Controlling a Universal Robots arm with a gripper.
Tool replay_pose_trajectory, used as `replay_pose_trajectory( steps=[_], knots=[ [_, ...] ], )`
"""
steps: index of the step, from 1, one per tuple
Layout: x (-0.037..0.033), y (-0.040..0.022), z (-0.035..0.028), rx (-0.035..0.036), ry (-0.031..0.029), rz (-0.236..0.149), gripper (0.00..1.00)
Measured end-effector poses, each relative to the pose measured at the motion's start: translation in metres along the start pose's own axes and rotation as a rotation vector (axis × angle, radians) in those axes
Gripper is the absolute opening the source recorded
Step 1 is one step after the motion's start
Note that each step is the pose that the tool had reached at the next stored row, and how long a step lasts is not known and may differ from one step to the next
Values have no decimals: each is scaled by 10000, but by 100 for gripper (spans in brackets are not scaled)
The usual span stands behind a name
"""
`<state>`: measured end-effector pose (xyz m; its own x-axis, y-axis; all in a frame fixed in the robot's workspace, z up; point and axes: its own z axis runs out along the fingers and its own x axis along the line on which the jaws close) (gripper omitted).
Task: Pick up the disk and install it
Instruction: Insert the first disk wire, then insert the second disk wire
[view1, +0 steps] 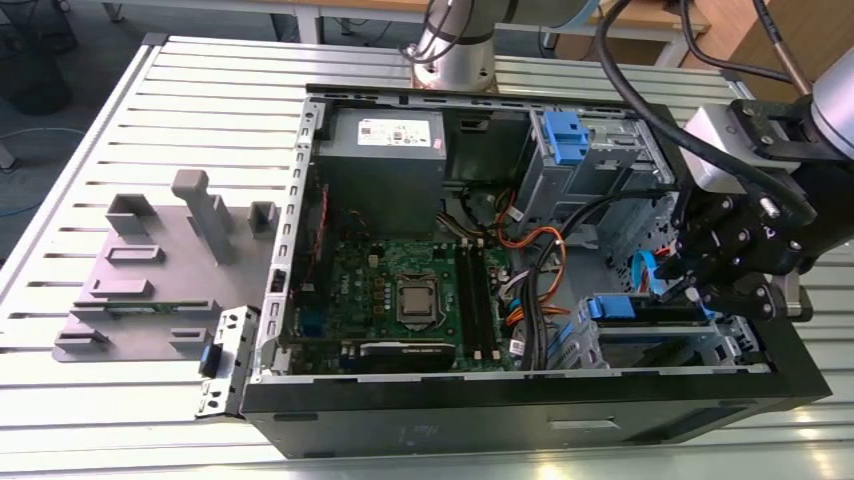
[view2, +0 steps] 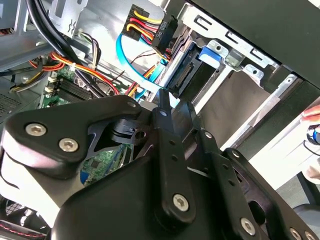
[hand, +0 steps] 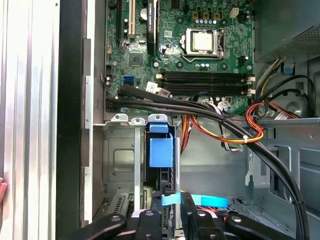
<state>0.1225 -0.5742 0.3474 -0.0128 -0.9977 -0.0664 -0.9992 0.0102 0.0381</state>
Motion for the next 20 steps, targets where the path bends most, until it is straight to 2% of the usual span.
replay_pose_trajectory(
  steps=[4,20],
  knots=[
    [-1,-33,-2,0,3,0,29],
    [-2,-34,-20,1,3,0,29]
  ],
)
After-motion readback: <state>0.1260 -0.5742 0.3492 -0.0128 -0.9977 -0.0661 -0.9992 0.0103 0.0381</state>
